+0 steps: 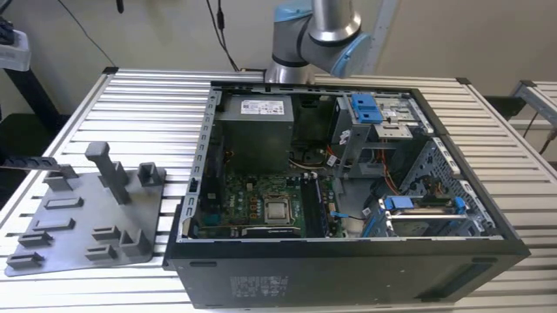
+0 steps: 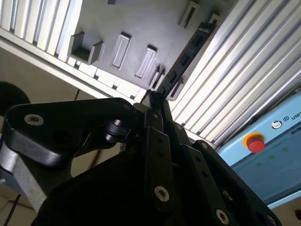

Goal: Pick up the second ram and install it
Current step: 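Pick up the second ram and move it above second insertion slot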

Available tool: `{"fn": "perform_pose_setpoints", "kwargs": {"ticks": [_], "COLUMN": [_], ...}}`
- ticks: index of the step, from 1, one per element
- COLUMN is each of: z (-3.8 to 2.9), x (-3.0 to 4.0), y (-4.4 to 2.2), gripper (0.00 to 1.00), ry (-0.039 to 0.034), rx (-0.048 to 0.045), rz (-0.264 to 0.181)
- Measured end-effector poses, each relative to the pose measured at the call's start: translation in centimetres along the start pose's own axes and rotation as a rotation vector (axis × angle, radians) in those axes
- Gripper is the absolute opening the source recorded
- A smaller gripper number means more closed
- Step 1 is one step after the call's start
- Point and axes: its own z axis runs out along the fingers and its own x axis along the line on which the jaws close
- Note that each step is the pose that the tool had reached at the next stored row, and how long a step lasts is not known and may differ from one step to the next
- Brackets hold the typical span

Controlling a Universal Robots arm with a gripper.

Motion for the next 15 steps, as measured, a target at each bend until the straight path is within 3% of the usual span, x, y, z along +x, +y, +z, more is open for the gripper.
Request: {"fn": "perform_pose_setpoints", "kwargs": {"ticks": [5, 7, 9, 12, 13, 15], "z": [-1.01, -1.47, -1.65, -1.69, -1.8, -2.3], "x": [-0.1, -0.14, -0.15, -0.15, -0.16, -0.2], "y": [0.07, 0.13, 0.17, 0.27, 0.33, 0.45], "gripper": [0.15, 0.15, 0.15, 0.15, 0.15, 0.15], "ry": [0.0065, 0.0062, 0.0055, 0.0035, 0.0033, 0.0033], "rx": [0.0016, 0.0089, 0.0286, 0.0783, 0.0855, 0.0875], "rz": [0.0, 0.0, -0.002, -0.006, -0.007, -0.007]}}
